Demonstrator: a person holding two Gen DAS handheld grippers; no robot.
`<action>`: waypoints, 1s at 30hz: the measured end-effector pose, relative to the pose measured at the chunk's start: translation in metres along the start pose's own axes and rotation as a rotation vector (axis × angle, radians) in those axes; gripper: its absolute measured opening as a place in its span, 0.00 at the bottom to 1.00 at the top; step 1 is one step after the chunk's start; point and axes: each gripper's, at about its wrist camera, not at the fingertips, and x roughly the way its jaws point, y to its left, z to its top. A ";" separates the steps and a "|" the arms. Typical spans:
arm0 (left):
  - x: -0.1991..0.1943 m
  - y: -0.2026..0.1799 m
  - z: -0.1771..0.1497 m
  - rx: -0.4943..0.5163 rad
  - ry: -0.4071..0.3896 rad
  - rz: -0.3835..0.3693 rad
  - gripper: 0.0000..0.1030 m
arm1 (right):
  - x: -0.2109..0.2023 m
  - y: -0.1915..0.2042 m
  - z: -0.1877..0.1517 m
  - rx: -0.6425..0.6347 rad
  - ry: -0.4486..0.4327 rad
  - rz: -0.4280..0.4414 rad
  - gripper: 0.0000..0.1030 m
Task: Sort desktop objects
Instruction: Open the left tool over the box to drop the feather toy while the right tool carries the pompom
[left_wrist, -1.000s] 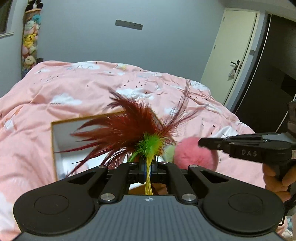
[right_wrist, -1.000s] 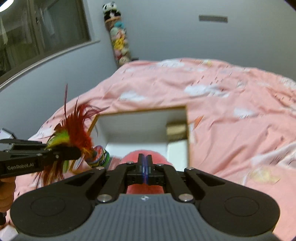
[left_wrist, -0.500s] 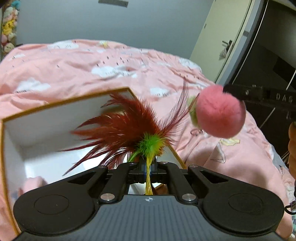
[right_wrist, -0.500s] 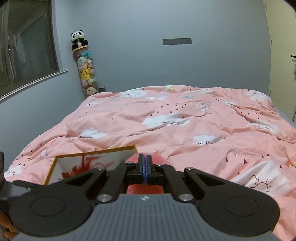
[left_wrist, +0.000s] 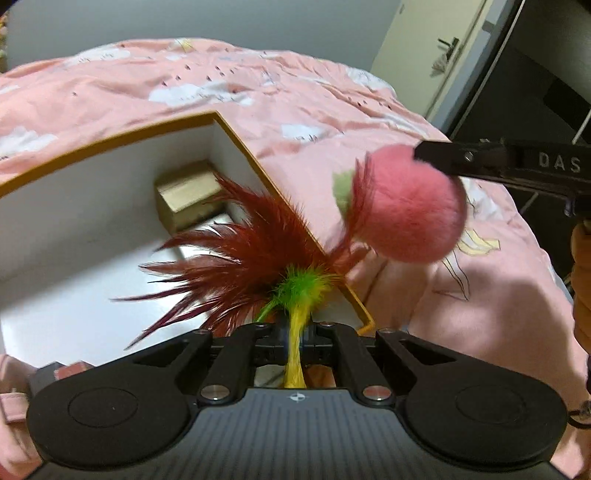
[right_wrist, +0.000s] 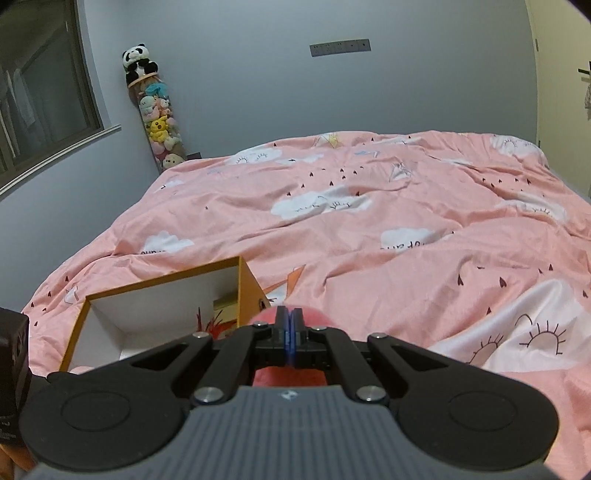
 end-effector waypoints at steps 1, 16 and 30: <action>0.001 0.000 -0.001 -0.004 0.008 -0.008 0.04 | 0.001 -0.001 0.000 0.004 0.001 0.000 0.00; -0.081 0.029 -0.002 -0.092 -0.175 0.067 0.36 | -0.018 0.025 0.025 0.000 -0.112 0.113 0.00; -0.152 0.128 -0.034 -0.366 -0.256 0.425 0.36 | 0.029 0.123 0.034 -0.070 -0.036 0.312 0.00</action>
